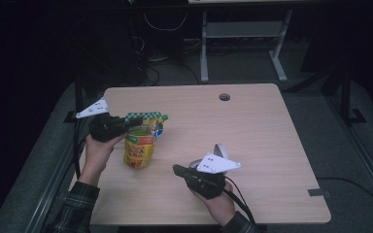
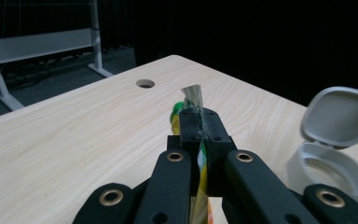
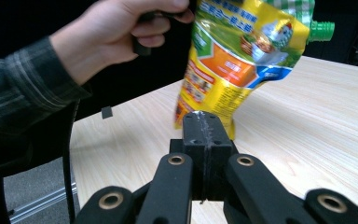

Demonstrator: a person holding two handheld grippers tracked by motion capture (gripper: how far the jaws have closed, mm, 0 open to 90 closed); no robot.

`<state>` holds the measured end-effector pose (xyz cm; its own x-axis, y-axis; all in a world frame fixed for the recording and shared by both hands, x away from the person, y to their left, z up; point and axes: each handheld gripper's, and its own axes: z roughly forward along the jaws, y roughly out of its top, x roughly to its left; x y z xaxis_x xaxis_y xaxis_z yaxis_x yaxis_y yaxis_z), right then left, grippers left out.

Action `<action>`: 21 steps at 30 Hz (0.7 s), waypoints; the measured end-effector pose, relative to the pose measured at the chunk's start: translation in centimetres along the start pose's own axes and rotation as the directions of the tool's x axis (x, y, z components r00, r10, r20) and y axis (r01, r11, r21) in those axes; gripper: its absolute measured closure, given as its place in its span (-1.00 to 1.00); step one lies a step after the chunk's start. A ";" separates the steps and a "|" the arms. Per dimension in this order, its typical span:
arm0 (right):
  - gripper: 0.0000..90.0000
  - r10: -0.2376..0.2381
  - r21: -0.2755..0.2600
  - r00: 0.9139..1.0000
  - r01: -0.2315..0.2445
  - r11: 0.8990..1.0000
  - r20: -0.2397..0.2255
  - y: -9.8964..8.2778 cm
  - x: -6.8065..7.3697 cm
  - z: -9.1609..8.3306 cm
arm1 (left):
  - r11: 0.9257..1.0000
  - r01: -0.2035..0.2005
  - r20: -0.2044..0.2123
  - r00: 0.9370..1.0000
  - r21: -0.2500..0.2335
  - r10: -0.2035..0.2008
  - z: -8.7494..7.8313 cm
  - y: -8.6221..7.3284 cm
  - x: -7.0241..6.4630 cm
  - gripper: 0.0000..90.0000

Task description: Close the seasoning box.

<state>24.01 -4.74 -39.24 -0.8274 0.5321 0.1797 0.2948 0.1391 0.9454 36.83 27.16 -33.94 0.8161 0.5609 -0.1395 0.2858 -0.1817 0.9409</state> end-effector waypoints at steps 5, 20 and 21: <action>0.99 0.013 0.013 1.000 -0.013 1.000 0.007 -0.2 -0.5 -1.0 | 0.998 0.016 0.011 1.000 -0.063 -0.015 -0.3 -1.2 0.5 0.99; 0.98 0.001 0.035 1.000 -0.001 0.999 -0.003 0.1 -1.4 -2.5 | 0.997 0.015 -0.042 0.999 -0.081 -0.019 -5.8 -4.7 -1.1 0.95; 0.98 0.002 0.034 1.000 -0.002 0.999 -0.007 0.1 -1.5 -2.6 | 0.997 0.016 -0.043 0.999 -0.079 -0.019 -5.9 -4.8 -1.1 0.94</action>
<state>24.02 -7.63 -38.72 -0.8300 0.5269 0.1831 0.3122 0.1669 0.9352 31.55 32.19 -36.51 0.7880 0.5986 -0.1442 0.2579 -0.1082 0.9601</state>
